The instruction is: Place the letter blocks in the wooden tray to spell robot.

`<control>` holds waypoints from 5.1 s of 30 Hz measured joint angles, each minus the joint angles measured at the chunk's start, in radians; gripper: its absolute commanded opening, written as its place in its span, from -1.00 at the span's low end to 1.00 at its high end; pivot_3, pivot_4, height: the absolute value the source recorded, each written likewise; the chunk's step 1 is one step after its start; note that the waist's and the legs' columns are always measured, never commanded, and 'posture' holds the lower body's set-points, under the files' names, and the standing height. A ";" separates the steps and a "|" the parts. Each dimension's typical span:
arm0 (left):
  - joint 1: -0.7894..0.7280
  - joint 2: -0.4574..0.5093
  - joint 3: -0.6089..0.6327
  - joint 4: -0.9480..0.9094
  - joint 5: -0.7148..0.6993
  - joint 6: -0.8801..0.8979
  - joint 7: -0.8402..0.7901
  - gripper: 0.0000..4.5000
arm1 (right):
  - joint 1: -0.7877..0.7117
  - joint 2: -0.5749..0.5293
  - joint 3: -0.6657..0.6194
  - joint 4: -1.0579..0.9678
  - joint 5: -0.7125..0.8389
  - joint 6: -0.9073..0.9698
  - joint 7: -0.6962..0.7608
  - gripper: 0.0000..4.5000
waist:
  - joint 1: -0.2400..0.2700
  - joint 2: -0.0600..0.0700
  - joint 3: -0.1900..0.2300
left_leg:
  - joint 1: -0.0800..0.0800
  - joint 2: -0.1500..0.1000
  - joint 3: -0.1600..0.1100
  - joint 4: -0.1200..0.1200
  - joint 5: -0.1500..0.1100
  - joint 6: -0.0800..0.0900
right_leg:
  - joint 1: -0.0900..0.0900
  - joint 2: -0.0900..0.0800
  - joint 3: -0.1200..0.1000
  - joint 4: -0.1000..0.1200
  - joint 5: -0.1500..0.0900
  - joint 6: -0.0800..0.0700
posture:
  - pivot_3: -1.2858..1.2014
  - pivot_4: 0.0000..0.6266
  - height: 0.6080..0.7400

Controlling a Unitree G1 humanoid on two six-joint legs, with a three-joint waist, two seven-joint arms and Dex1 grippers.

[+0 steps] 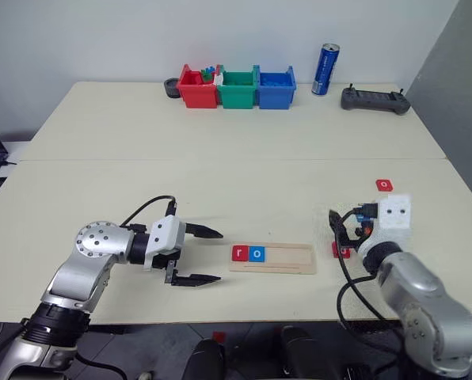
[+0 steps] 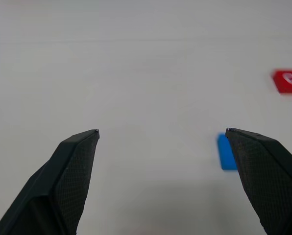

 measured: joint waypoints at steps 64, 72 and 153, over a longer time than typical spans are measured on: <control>0.042 -0.001 -0.001 -0.003 0.044 -0.057 0.065 1.00 | -0.432 -0.383 0.657 0.416 -0.206 -0.286 0.786 -0.35 | 0.005 -0.001 0.001 | 0.000 0.000 -0.001 0.001 -0.001 0.001 | 0.001 0.000 -0.002 0.001 0.002 -0.002 | 0.03 -0.52 1.00; 0.042 -0.001 -0.001 -0.022 0.044 -0.043 0.071 1.00 | -0.437 -0.382 0.681 0.419 -0.222 -0.295 0.802 -0.35 | 0.005 -0.001 0.001 | 0.000 0.000 -0.001 0.001 -0.001 0.001 | 0.001 0.000 -0.002 0.001 0.002 -0.002 | 0.03 -0.52 1.00; 0.098 -0.005 0.009 0.034 0.043 -0.113 0.105 1.00 | -0.325 -0.360 0.223 0.377 -0.169 -0.252 0.608 0.36 | 0.006 -0.001 0.000 | 0.000 0.000 -0.001 0.001 -0.001 0.001 | 0.001 -0.001 -0.002 0.000 0.002 -0.002 | 0.03 -0.52 1.00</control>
